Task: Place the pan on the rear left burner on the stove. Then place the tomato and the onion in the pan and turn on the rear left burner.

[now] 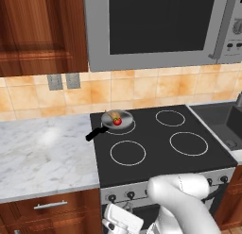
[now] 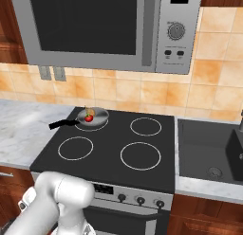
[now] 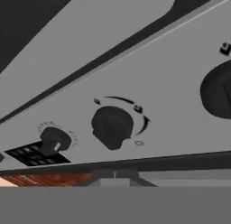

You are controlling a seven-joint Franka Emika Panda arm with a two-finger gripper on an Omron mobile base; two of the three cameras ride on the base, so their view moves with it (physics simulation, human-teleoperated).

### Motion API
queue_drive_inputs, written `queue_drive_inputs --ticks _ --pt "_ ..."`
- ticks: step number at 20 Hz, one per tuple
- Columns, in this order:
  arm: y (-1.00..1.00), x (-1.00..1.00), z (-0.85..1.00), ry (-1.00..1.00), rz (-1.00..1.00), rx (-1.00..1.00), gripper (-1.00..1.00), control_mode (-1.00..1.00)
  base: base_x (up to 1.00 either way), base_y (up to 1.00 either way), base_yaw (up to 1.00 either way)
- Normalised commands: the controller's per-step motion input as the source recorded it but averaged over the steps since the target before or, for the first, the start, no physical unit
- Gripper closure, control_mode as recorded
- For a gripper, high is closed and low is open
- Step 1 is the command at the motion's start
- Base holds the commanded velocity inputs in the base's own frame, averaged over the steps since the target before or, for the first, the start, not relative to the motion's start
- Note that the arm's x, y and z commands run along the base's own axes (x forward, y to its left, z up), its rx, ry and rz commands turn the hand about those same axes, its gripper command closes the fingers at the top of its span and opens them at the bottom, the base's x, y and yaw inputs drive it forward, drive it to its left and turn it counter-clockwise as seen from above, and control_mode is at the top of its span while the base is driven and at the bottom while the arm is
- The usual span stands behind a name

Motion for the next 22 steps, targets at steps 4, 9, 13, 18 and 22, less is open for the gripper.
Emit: queue_drive_inputs --ticks 4,9,13,18,22 --pt "0.0 0.13 0.01 0.0 0.2 0.02 1.0 -1.0 0.0 0.0 0.0" --pt "0.0 0.08 0.07 0.0 0.19 0.07 1.0 -1.0 0.0 0.0 0.0" --pt "0.0 0.02 0.01 0.0 0.16 0.06 1.0 -1.0 0.0 0.0 0.0" --pt "-0.13 0.03 0.0 0.02 0.14 0.07 1.0 -1.0 0.0 0.0 0.0" --pt "-0.25 0.13 0.0 0.06 0.1 0.1 1.0 -1.0 0.0 0.0 0.0"
